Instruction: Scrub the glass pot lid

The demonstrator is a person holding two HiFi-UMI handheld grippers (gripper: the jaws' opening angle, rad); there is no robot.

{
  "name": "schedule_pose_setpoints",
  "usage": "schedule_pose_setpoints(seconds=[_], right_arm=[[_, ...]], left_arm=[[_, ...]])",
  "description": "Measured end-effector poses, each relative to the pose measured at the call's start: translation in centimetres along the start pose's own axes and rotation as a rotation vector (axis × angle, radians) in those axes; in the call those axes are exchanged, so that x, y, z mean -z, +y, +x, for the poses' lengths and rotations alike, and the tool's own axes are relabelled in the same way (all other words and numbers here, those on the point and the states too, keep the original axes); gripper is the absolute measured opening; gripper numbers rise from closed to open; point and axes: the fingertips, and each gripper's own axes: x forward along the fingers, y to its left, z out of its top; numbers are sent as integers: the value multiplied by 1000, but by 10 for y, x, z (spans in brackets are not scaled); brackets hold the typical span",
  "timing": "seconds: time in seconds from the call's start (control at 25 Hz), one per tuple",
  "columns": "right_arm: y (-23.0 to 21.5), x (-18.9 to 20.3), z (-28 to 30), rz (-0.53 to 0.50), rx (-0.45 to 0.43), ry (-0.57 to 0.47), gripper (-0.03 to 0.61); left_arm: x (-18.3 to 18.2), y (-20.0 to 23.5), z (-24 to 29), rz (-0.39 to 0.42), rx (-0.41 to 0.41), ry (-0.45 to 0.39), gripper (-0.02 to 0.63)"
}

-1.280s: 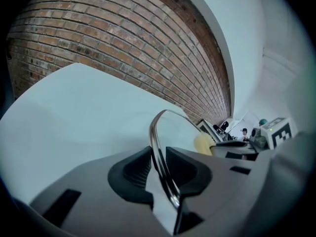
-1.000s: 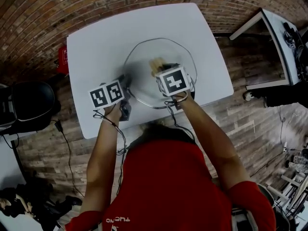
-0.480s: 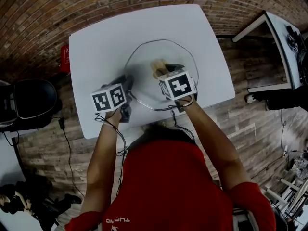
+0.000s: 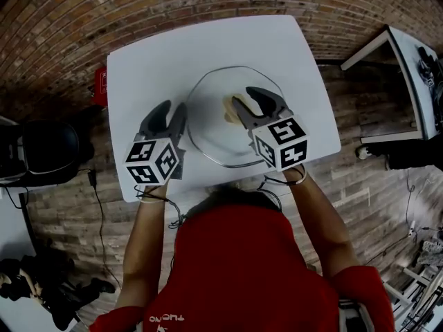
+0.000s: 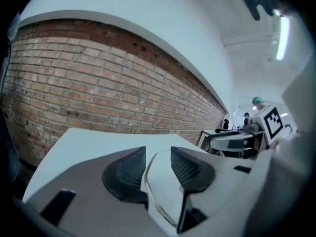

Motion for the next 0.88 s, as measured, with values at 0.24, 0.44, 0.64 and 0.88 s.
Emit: schedule_pose_setpoints(seconds=[0.24,0.44,0.64,0.88], right_arm=[[17,-61,-30,-86,-50,-272,120],[24,-106,-49,-137,-80,-405,51],[37,-136,-61,-175,-130,-474,37],[55,-139,-65,-186,-163,-480,29]], left_arm=[[-68,-55,-18,139,100,-192,123],[-116,-88,-36,212,157,-319,45],[-141,-107,-43,252,171,-362,22],[-134,-119,-43,249,191,-341,17]])
